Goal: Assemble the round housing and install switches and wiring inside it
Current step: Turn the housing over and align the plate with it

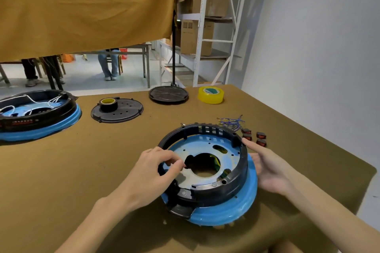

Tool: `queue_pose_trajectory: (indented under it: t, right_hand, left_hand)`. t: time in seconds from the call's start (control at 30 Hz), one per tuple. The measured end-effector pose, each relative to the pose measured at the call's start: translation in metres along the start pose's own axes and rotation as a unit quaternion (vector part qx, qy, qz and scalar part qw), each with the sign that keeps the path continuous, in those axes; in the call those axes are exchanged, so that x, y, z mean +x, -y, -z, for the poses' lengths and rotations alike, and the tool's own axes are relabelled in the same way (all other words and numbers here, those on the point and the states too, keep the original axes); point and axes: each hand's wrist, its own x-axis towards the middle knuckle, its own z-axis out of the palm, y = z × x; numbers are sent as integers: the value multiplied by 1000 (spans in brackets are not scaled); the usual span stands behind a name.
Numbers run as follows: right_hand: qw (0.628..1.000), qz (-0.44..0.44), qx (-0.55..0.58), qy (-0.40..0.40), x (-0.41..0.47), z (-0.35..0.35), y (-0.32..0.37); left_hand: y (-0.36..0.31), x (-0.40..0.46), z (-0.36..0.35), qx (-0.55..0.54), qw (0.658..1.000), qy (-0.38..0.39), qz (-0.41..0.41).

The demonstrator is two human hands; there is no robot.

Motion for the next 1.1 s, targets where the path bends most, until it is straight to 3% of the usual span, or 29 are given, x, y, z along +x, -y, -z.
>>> queue_pose_trajectory:
  t: [0.2, 0.4, 0.57, 0.77, 0.9, 1.0, 1.1]
  right_hand:
    - [1000, 17, 17, -11, 13, -13, 7]
    - [985, 48, 163, 28, 18, -15, 6]
    - [985, 96, 110, -92, 28, -19, 2]
    - [989, 111, 89, 25, 37, -29, -1]
    - [988, 142, 53, -25, 41, -46, 0]
    - [979, 155, 73, -107, 42, -52, 0]
    - [977, 161, 36, -137, 38, -59, 5]
  left_hand:
    - [9, -10, 3, 6, 1000, -29, -11]
    - [18, -9, -2, -47, 996, -75, -8]
    - [18, -8, -5, -110, 990, -86, 14]
    - [9, -9, 1, -174, 976, -126, 42]
    - [11, -10, 4, -201, 970, -126, 47]
    - [11, -13, 4, -125, 985, -117, -6]
    - [1, -15, 2, -32, 990, -106, -85]
